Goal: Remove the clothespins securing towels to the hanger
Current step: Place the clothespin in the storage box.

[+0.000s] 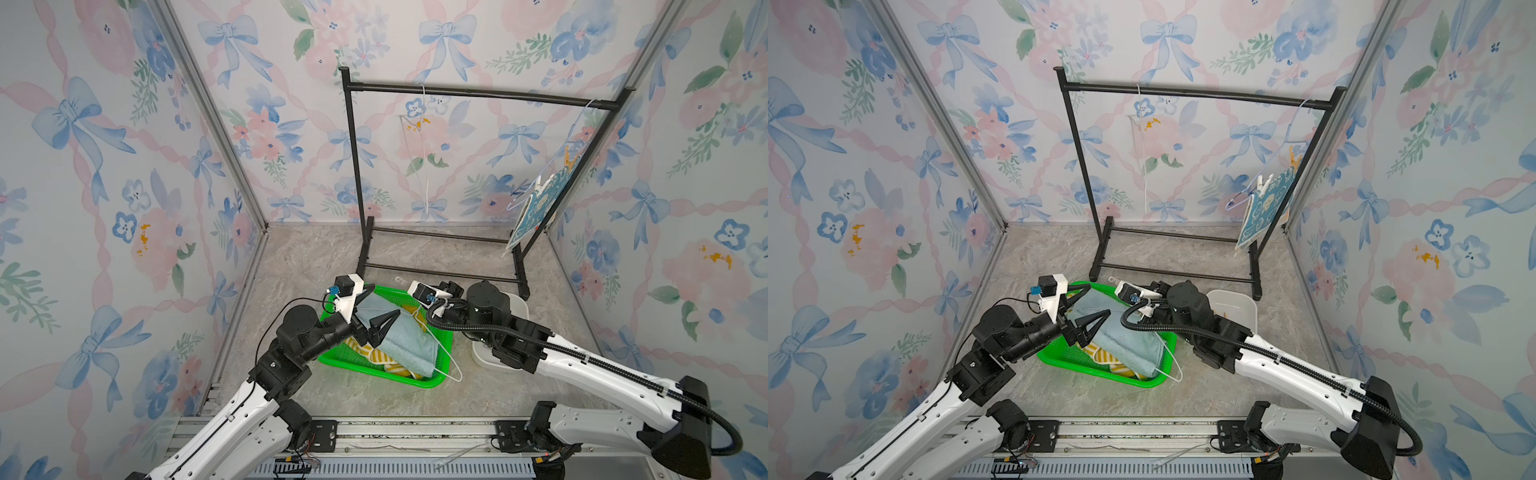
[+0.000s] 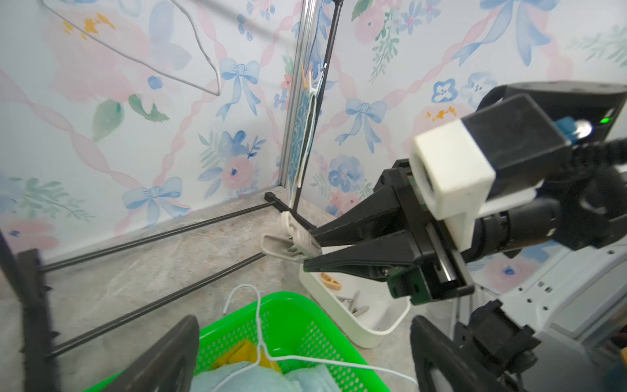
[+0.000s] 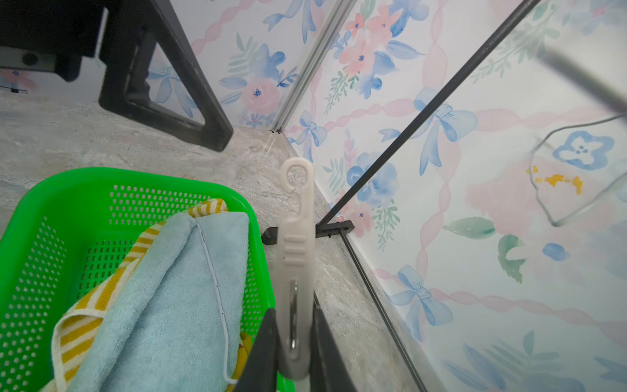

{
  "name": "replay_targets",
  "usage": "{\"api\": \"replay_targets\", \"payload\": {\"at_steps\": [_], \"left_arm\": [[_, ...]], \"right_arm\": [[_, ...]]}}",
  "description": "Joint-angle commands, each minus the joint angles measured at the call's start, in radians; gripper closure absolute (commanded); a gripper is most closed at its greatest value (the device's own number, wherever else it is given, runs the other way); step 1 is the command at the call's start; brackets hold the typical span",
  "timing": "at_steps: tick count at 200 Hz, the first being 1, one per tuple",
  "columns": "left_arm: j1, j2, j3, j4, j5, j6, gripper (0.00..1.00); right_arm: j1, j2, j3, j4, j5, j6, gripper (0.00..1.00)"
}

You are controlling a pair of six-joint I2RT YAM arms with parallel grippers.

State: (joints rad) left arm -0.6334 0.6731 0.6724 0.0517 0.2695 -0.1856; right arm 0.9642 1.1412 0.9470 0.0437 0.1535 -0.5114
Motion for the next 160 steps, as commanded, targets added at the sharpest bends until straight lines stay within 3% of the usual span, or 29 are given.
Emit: {"api": "replay_targets", "payload": {"at_steps": [1, 37, 65, 127, 160], "left_arm": [[0.008, -0.015, 0.056, -0.184, -0.138, 0.23, 0.03], [0.008, -0.032, 0.109, -0.196, -0.289, 0.446, 0.02], [0.009, -0.02, 0.132, -0.196, -0.343, 0.6, 0.02], [0.01, 0.001, 0.072, -0.113, -0.345, 0.865, 0.02], [0.009, 0.015, -0.077, -0.01, -0.324, 0.908, 0.02]], "right_arm": [[0.01, -0.031, 0.041, -0.07, 0.067, 0.084, 1.0], [-0.001, -0.056, 0.044, -0.112, 0.1, 0.163, 1.0], [-0.013, -0.074, 0.046, -0.141, 0.103, 0.223, 1.0], [-0.036, -0.096, 0.067, -0.261, 0.134, 0.337, 1.0], [-0.042, -0.108, 0.056, -0.287, 0.141, 0.374, 1.0]]}}
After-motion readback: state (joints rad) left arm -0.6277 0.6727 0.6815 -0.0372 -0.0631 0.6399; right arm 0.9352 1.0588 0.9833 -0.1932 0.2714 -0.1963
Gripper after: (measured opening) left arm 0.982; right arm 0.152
